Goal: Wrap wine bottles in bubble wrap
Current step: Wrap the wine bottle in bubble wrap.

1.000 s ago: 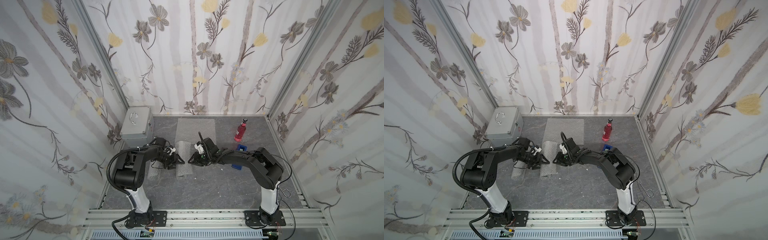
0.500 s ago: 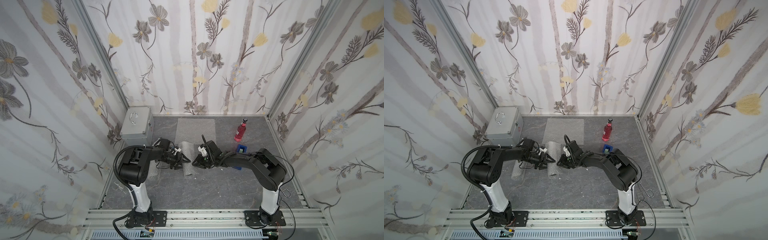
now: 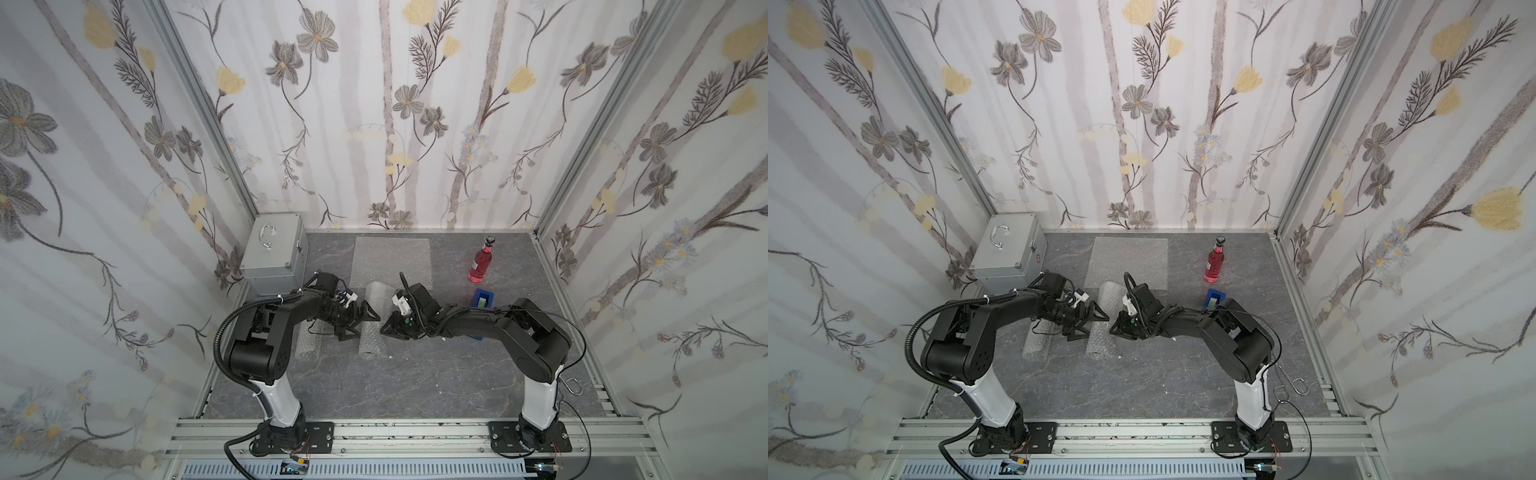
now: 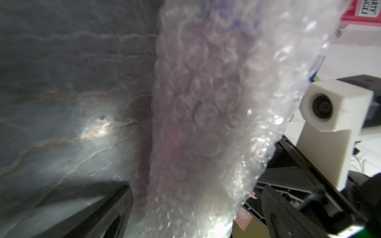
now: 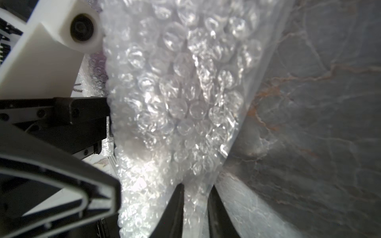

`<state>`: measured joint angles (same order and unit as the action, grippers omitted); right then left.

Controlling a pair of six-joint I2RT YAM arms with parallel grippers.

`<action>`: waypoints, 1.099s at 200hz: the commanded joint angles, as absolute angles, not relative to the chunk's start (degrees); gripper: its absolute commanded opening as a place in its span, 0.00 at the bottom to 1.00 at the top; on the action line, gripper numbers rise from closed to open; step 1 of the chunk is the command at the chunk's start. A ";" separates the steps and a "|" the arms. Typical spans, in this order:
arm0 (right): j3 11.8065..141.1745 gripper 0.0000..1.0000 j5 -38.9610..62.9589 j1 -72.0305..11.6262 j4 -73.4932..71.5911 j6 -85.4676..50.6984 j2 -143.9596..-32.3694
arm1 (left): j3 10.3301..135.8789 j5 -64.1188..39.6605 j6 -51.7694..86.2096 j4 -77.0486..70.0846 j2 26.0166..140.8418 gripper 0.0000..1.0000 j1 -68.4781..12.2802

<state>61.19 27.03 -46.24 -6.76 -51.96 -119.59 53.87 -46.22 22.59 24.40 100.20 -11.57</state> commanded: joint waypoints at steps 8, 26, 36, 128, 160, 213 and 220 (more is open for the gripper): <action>62.85 0.23 27.68 -46.74 -7.08 -51.77 -120.31 | 56.45 -33.06 17.13 32.59 97.67 1.00 -11.60; 63.83 0.23 27.50 -47.10 -6.53 -51.50 -120.69 | 57.07 -30.13 15.72 34.26 95.82 1.00 -11.96; 64.43 0.23 27.59 -47.28 -6.43 -51.50 -121.09 | 57.35 -28.68 14.80 34.45 95.62 1.00 -12.33; 69.79 0.23 28.32 -48.15 -4.15 -50.01 -124.07 | 59.83 -27.85 12.94 35.24 99.13 0.85 -14.61; 69.54 0.23 28.15 -48.17 -3.98 -49.92 -123.66 | 61.25 -27.19 13.93 35.86 102.05 0.73 -14.61; 65.67 0.29 25.90 -46.58 -1.21 -47.30 -116.78 | 59.08 -31.37 16.97 33.95 104.40 0.59 -14.40; 64.35 0.30 25.40 -45.93 -1.23 -47.21 -115.33 | 58.68 -32.66 17.58 33.37 104.59 0.58 -14.10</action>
